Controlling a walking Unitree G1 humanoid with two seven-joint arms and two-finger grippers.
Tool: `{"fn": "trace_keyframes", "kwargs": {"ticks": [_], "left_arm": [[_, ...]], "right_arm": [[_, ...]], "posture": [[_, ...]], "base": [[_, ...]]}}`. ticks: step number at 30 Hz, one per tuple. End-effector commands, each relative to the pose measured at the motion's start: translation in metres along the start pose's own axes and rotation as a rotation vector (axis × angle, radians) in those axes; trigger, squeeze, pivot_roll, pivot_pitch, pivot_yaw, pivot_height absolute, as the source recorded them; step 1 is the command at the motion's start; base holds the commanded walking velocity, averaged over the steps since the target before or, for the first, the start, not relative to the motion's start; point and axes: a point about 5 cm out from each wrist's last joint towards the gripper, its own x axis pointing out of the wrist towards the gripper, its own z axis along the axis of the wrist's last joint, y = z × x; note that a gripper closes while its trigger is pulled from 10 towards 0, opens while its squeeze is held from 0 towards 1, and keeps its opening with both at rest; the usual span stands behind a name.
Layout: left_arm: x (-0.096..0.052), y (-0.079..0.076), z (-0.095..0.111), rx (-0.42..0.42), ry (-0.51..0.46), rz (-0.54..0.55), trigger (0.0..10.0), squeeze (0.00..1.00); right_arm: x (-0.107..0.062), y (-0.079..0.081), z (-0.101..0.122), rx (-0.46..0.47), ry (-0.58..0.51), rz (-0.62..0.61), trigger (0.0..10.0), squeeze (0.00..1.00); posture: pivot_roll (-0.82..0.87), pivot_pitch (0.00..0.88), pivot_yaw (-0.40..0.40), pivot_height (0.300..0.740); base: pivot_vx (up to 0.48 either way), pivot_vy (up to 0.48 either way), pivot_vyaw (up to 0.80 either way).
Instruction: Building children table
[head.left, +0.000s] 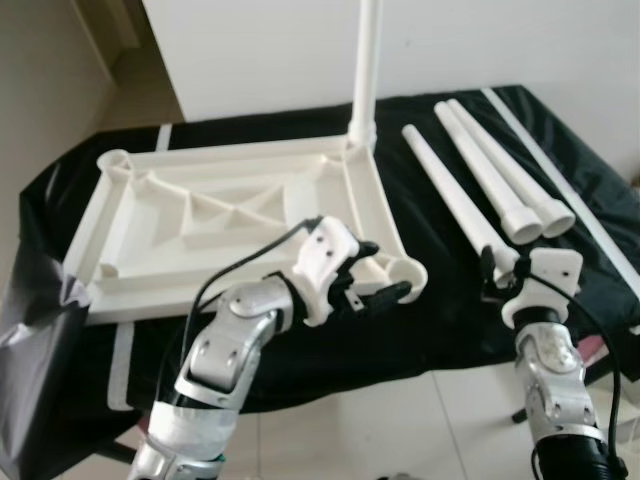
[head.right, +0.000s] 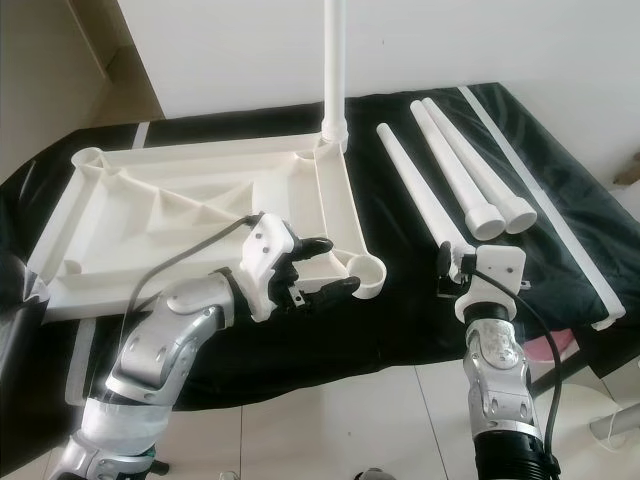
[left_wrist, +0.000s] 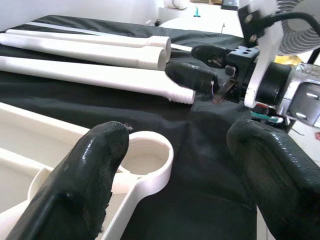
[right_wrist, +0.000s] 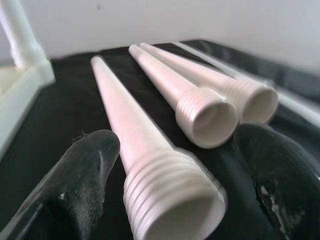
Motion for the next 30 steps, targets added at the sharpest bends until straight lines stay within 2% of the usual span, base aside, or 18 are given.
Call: {"fn": "trace_keyframes", "kwargs": {"ticks": [1,3,5,10,15,22,30], "left_arm": [[0.000,-0.001,0.000,-0.012,0.000,0.043,10.0,0.00],[0.001,-0.002,0.000,-0.014,-0.003,0.038,10.0,0.00],[0.001,-0.002,0.000,-0.014,-0.003,0.038,10.0,0.00],[0.002,-0.003,0.000,-0.016,-0.003,0.035,10.0,0.00],[0.000,-0.002,0.002,-0.015,-0.005,0.043,10.0,0.00],[0.001,-0.003,0.003,-0.017,-0.007,0.042,10.0,0.00],[0.002,-0.004,0.004,-0.015,-0.011,0.037,10.0,0.00]], "right_arm": [[-0.007,-0.002,-0.007,0.068,0.023,-0.002,10.0,0.00],[-0.011,-0.002,-0.015,0.156,0.048,-0.007,10.0,0.00],[-0.011,-0.002,-0.015,0.156,0.048,-0.007,10.0,0.00],[-0.008,-0.005,-0.018,0.233,0.064,-0.004,10.0,0.00],[-0.007,-0.010,-0.013,0.280,0.028,-0.028,10.0,0.00],[-0.007,-0.014,-0.010,0.300,0.004,-0.050,10.0,0.00],[-0.005,-0.014,-0.018,0.351,0.063,-0.023,10.0,0.00]], "posture": [[-0.09,0.111,0.058,0.740],[-0.09,0.111,0.060,0.740],[-0.09,0.111,0.060,0.740],[-0.09,0.107,0.058,0.740],[-0.08,0.103,0.053,0.740],[-0.08,0.096,0.052,0.740],[-0.09,0.087,0.055,0.740]], "base": [[0.000,0.000,0.00],[0.000,0.000,0.00],[0.000,0.000,0.00],[0.000,0.000,0.00],[0.000,0.000,0.00],[0.000,0.000,0.00],[0.000,0.000,0.00]]}}
